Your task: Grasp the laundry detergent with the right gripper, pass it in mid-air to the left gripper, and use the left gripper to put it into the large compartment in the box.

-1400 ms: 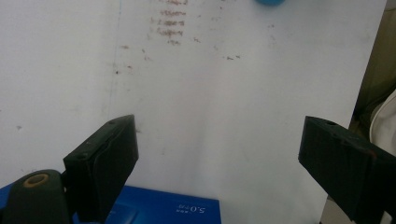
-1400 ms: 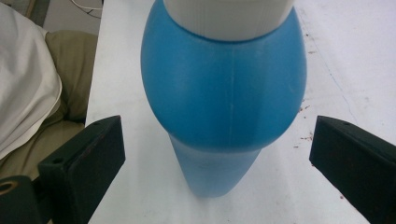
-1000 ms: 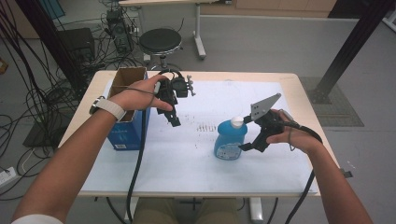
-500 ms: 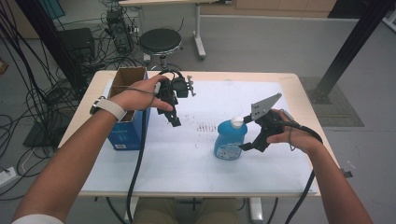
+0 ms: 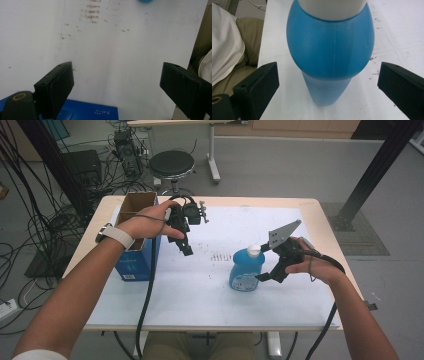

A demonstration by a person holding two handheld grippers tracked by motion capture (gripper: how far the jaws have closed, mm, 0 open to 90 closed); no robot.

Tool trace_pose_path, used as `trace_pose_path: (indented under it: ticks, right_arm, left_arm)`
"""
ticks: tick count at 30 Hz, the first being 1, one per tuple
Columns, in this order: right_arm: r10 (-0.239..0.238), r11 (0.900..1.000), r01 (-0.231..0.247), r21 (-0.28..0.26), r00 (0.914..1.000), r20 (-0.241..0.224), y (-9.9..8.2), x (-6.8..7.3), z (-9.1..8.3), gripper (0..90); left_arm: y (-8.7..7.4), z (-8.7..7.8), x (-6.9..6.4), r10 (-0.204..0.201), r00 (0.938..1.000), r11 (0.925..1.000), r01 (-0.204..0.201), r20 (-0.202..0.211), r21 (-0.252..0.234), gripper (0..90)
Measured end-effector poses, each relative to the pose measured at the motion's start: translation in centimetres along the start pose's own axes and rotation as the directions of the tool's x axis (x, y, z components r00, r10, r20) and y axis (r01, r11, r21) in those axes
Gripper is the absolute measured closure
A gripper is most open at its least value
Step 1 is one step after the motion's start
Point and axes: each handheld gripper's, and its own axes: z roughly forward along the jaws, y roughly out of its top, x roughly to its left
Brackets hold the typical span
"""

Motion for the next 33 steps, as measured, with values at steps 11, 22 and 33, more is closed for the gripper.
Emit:
trace_pose_path:
  ticks: [11,22,33]
  right_arm:
    - [0.008,1.0000,-0.008,-0.004,1.0000,0.005,-0.1,0.0,0.0,3.5]
    - [0.010,0.9999,-0.010,-0.011,0.9999,0.012,-0.1,0.0,0.3,3.4]
    - [0.013,0.9994,-0.012,-0.031,0.9999,0.011,-0.4,0.0,1.0,3.5]
  left_arm:
    - [0.0,0.1,0.0,-0.002,1.0000,1.0000,0.002,0.000,-0.003,12.4]
    - [-0.1,0.2,0.0,-0.003,1.0000,1.0000,0.003,0.000,-0.007,12.4]
    - [0.0,0.3,0.0,-0.002,1.0000,0.9999,0.002,0.000,-0.011,12.4]
